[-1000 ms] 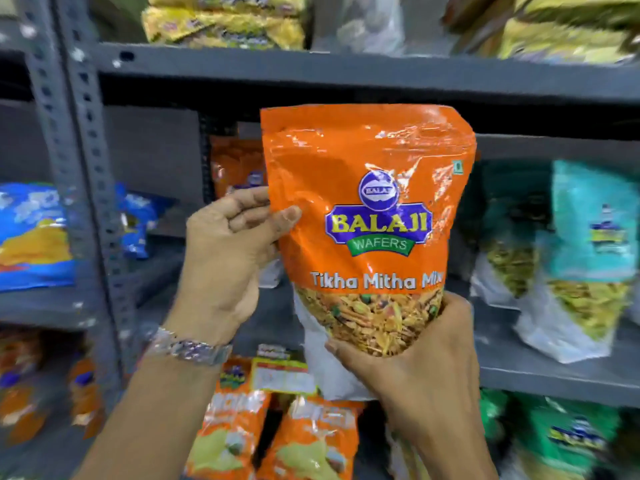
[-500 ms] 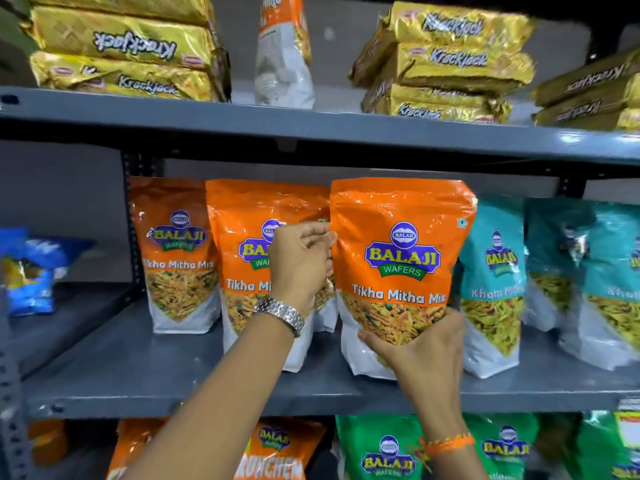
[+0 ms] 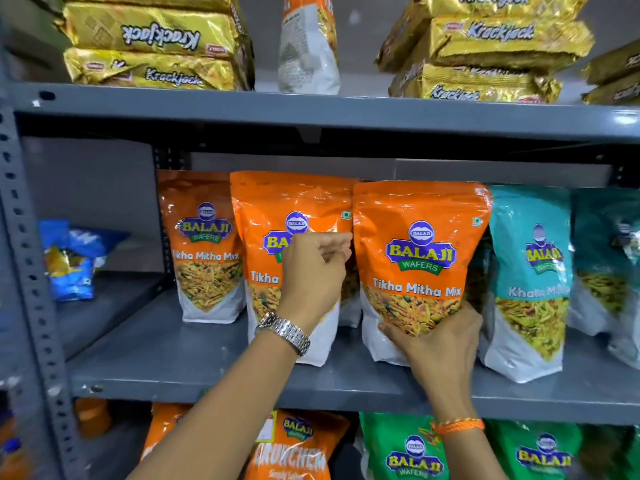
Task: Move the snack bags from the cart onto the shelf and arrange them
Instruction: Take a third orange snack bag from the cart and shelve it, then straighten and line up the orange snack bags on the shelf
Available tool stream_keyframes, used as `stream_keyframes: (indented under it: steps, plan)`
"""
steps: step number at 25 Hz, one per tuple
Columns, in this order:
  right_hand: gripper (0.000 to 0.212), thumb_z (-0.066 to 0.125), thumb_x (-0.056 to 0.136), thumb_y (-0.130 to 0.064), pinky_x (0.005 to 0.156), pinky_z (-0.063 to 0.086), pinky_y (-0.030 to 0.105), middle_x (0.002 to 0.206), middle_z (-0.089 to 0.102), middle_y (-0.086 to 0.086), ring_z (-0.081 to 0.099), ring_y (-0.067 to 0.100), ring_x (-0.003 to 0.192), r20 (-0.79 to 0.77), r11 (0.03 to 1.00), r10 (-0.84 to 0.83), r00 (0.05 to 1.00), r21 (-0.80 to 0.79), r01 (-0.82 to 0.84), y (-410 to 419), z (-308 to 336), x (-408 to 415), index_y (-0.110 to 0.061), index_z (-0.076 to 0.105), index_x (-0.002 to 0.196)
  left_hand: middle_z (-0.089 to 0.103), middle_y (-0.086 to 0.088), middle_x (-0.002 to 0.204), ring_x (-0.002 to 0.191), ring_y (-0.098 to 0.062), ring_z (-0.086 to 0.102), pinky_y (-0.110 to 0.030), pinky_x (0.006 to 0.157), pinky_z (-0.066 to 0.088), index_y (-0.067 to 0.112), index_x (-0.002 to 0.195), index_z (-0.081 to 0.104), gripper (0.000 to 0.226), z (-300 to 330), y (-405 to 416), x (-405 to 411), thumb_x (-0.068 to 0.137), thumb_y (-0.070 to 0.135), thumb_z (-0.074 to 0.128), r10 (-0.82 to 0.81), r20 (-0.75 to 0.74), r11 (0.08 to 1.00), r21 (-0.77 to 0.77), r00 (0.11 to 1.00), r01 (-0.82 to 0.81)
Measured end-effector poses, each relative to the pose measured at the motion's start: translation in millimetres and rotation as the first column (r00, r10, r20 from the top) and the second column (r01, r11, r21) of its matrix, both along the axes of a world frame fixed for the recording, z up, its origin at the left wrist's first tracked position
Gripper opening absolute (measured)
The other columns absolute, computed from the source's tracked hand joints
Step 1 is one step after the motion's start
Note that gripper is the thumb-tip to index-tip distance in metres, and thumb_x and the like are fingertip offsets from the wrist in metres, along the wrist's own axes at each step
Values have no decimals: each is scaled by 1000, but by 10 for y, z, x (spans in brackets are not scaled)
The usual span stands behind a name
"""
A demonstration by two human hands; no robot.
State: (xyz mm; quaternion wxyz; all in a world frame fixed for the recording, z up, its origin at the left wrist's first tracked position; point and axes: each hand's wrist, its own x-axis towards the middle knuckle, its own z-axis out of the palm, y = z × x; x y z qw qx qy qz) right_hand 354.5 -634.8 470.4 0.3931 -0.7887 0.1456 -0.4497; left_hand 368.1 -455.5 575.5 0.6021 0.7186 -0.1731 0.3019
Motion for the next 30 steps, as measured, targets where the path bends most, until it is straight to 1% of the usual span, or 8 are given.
stream_keyframes:
  steps: [3, 5, 8, 11, 13, 19, 26, 30]
  plan:
    - [129, 100, 49, -46, 114, 33, 57, 143, 44, 32, 41, 50, 135, -36, 995, -96, 995, -25, 95, 145, 15, -138, 6, 36, 148, 82, 10, 93, 86, 2, 77, -16, 78, 61, 24, 101, 82, 24, -165, 555, -47, 83, 8, 79, 88, 66, 991, -108, 994, -80]
    - [106, 91, 67, -45, 117, 28, 54, 146, 44, 23, 40, 43, 136, 173, 994, -110, 979, -8, 113, 437, 30, -307, -3, 37, 148, 80, 10, 89, 80, 2, 76, -15, 75, 60, 27, 95, 80, 28, -289, 1053, -3, 82, 2, 79, 212, 87, 957, -222, 973, -188]
    - [50, 70, 84, -23, 108, 44, 29, 129, 55, -10, 56, 13, 123, 435, 934, 355, 828, -134, -330, 1201, 37, -493, -25, 52, 131, 77, -2, 97, 78, 1, 71, -18, 77, 59, 19, 98, 75, 28, -439, 1747, 216, 85, -6, 71, 311, -64, 860, -405, 948, -310]
    - [62, 57, 88, -7, 122, 38, 32, 153, 48, -5, 45, 12, 146, 87, 574, 819, 568, -94, -813, 2055, 75, -353, -22, 46, 147, 67, -10, 116, 91, -11, 62, -13, 73, 48, 6, 127, 63, 39, -523, 2226, 496, 89, -3, 69, 261, -293, 846, -390, 920, -364]
    - [86, 52, 88, 2, 131, 22, 40, 174, 17, 3, 16, 20, 162, -161, 481, 866, 474, 5, -877, 2493, 122, -12, -13, 15, 165, 66, -12, 120, 100, -20, 64, -22, 78, 52, 0, 133, 56, 44, -550, 2355, 716, 90, -2, 69, 166, -408, 890, -331, 898, -315]
    - [92, 64, 95, -6, 123, 33, 44, 163, 31, 17, 32, 34, 153, -213, 708, 706, 675, 224, -670, 3017, 228, 726, 0, 2, 163, 65, -25, 131, 122, -38, 63, -49, 103, 53, -4, 138, 48, 72, -591, 2538, 1207, 73, -16, 79, 9, -499, 974, -194, 866, -122]
    - [91, 56, 103, -16, 121, 34, 35, 170, 22, 16, 32, 31, 154, -273, 733, 672, 688, 373, -569, 3037, 212, 978, -4, -12, 163, 66, -19, 124, 121, -37, 64, -54, 103, 53, 12, 128, 44, 73, -813, 2556, 1433, 71, -17, 78, 22, -455, 997, -53, 890, -52]
    - [65, 45, 106, -12, 109, 44, 37, 157, 43, 19, 50, 33, 139, -253, 717, 661, 706, 491, -495, 3094, 309, 1069, -5, 10, 161, 66, -16, 125, 118, -32, 64, -53, 102, 54, 12, 135, 42, 83, -851, 2550, 1433, 69, -6, 88, 56, -422, 998, -4, 905, -64]
